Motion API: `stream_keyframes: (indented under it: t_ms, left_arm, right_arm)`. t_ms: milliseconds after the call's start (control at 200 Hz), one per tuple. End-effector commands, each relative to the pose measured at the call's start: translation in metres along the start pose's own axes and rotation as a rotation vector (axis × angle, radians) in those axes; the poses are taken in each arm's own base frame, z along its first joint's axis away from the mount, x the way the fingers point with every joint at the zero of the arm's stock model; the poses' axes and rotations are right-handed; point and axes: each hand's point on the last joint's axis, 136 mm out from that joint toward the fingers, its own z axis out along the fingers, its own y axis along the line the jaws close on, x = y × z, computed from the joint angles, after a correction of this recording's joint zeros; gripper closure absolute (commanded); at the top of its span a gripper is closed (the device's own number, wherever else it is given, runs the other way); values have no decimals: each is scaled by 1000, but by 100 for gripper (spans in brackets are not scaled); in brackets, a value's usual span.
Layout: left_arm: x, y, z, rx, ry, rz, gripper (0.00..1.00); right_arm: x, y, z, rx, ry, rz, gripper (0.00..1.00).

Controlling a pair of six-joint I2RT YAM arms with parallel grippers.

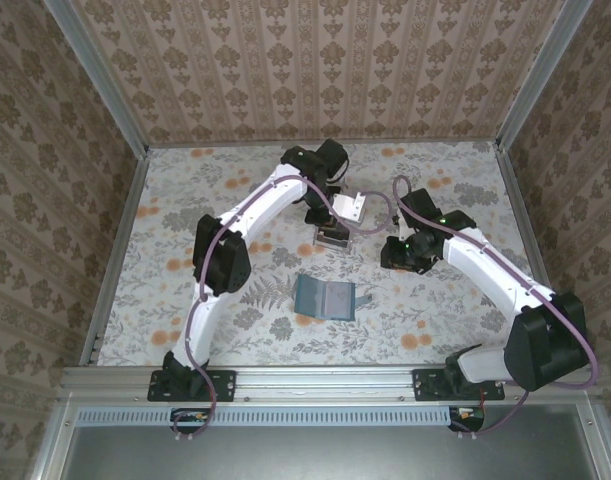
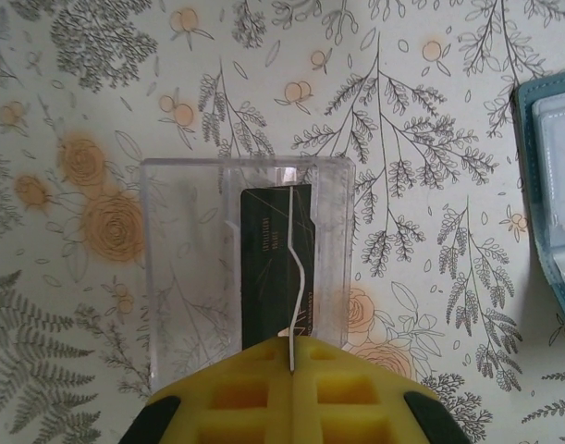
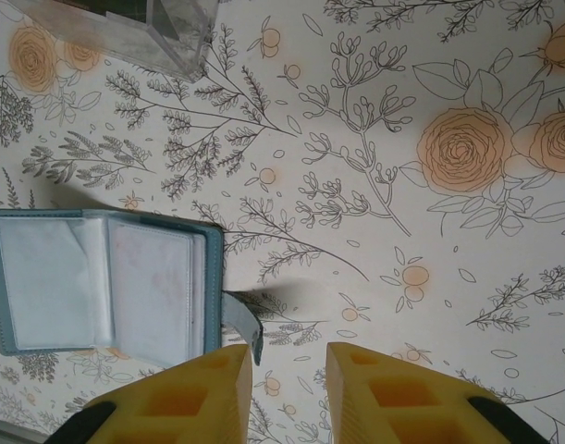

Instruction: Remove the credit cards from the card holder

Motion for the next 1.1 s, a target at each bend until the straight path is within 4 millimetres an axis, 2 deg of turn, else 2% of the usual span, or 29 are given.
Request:
stream_keyframes:
  t_ms: [0,270,490,790,815,915,1095]
  left_arm:
    - [8,-6,5,44,34,21,100]
    - [15,-7,22,87,69,9,100]
    - [15,-27,31,181,117,9,100]
    - [1,-45,32,270,79,-13,100]
    - [1,-44,33,273,79,-19,100]
    - [5,-40,38,261,102,-53,100]
    - [12,-15,32,144,149,-67,69]
  right_arm:
    - [7,-6,0,12,9,19,72]
    - [9,-5,12,-11,28,30,72]
    - [11,-7,21,-16,43,34,72]
    - [13,-7,25,-25,57,28,72]
    - [16,-10,31,-15,83,32,72]
    - [15,-10,32,-16,85,35,72]
    - [12,-7,32,-23,84,37,72]
